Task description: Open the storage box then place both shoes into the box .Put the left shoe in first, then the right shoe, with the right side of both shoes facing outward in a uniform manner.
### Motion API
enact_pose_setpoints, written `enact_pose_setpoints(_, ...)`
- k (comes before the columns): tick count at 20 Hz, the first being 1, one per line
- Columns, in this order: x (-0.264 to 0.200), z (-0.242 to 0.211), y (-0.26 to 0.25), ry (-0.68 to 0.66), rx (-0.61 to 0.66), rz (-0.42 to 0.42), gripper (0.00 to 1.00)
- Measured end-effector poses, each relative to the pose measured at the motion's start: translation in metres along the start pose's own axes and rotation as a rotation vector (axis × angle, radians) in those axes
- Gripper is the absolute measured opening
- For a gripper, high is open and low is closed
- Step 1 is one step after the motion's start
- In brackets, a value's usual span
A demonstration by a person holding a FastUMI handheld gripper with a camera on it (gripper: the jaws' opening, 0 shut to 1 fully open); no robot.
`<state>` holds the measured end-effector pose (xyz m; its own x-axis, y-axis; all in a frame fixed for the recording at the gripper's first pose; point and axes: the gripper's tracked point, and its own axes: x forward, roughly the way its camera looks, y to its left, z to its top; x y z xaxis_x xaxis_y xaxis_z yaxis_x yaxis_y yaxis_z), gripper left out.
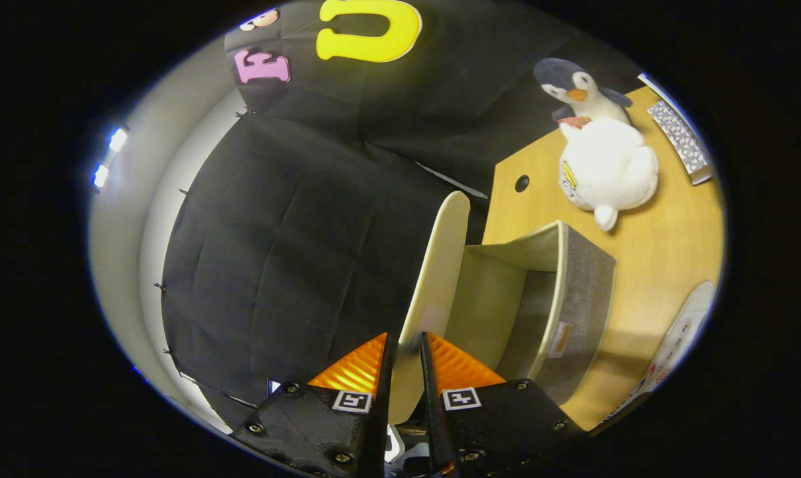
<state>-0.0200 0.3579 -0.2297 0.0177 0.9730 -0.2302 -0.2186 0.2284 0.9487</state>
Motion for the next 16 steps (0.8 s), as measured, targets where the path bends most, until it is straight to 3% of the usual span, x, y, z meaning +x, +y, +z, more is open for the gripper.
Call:
enact_pose_setpoints(9,0.091,0.029,0.071,0.06,-0.073,0.06,0.24)
enact_pose_setpoints(16,0.196,-0.008,0.095,0.195,-0.149,0.041,0.24)
